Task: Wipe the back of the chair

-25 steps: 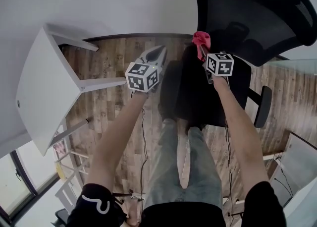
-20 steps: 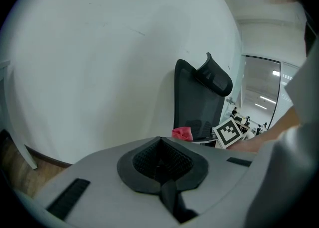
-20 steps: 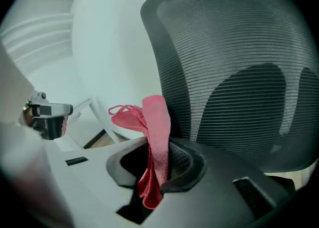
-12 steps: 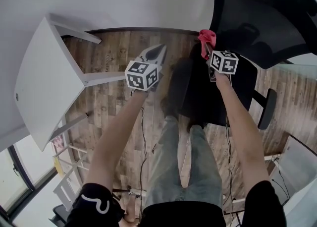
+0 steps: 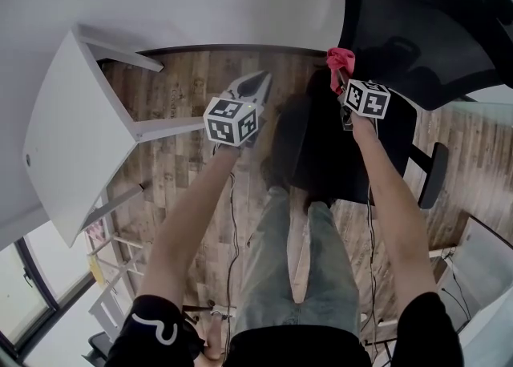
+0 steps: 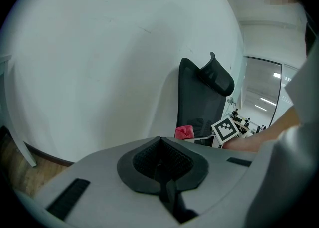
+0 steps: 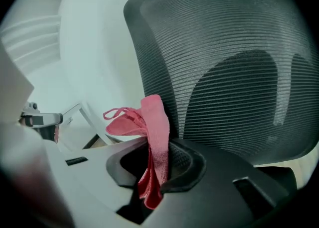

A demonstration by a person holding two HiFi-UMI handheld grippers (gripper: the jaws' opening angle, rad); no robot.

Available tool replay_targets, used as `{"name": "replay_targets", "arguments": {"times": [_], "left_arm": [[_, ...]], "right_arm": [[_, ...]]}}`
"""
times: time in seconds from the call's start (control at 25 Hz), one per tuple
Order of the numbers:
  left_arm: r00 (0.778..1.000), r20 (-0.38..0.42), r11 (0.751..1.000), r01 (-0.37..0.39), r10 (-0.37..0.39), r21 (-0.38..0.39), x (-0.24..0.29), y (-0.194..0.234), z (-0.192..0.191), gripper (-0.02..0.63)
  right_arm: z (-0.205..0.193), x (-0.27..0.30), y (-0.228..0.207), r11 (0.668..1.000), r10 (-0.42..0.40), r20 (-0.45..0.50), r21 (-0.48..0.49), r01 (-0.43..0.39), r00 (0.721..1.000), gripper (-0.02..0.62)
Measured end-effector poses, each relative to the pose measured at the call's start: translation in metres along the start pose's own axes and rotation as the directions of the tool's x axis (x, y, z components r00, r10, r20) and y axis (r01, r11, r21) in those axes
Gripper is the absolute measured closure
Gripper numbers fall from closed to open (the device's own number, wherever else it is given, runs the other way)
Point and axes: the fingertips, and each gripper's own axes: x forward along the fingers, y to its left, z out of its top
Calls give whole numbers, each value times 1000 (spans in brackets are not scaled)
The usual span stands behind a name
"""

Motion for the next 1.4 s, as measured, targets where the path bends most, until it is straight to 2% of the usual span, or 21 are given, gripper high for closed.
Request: {"name": "replay_targets", "arguments": {"times": [0.68, 1.4], "left_arm": [[999, -18, 999, 39, -38, 15, 30, -35, 3, 583], [994, -46, 993, 106, -103, 60, 77, -102, 6, 583]], "right_arm": [[3, -21, -41, 1000, -28, 9, 15, 28, 1000, 522], [3, -70, -124, 991, -106, 38, 89, 102, 994, 522]]}}
